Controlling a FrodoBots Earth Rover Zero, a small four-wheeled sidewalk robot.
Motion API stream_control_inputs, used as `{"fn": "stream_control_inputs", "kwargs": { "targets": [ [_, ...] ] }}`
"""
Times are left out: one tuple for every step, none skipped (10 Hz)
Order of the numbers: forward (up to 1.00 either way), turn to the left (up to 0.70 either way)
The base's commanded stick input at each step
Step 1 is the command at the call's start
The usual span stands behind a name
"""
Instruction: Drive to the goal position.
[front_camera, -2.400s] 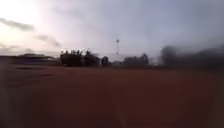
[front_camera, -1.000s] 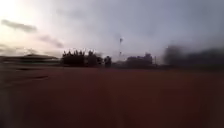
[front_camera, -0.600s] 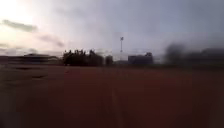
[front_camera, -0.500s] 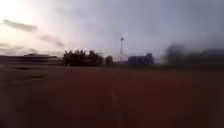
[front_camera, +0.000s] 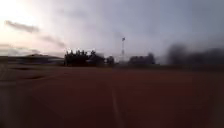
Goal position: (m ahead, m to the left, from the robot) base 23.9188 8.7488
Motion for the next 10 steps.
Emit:
{"fn": "stream_control_inputs", "kwargs": {
  "targets": [
    [0.7,0.0],
    [0.7,0.0],
    [0.7,0.0],
    [0.7,0.0],
    [0.7,0.0],
    [0.7,0.0],
    [0.7,0.0],
    [0.7,0.0],
    [0.7,0.0],
    [0.7,0.0]
  ]
}}
